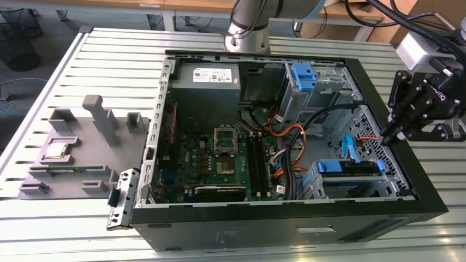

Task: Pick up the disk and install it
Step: 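Insert the second disk wire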

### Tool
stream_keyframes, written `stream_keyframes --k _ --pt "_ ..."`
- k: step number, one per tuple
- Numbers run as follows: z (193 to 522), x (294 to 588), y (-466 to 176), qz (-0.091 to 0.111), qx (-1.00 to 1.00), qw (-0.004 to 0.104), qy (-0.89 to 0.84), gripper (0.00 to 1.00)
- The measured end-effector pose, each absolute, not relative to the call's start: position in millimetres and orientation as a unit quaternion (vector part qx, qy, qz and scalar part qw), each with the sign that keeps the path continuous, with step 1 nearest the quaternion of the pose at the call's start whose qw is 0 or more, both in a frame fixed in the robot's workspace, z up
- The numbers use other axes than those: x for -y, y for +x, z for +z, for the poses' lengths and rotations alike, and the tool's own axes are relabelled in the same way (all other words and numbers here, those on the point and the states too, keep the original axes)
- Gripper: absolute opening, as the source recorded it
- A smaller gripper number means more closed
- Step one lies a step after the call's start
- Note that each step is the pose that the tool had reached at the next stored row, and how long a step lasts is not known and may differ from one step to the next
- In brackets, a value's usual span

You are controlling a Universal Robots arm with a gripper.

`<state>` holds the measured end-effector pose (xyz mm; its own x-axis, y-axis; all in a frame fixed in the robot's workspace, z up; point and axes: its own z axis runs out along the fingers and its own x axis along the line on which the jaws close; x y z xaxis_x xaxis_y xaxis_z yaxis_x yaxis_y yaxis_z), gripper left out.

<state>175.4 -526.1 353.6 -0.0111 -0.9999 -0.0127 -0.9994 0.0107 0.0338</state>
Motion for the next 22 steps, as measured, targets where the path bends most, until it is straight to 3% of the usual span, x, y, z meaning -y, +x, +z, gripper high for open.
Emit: stream_keyframes --k 22 --pt "353.2 526.0 176.6 -0.014 0.702 0.01 0.712 0.24"
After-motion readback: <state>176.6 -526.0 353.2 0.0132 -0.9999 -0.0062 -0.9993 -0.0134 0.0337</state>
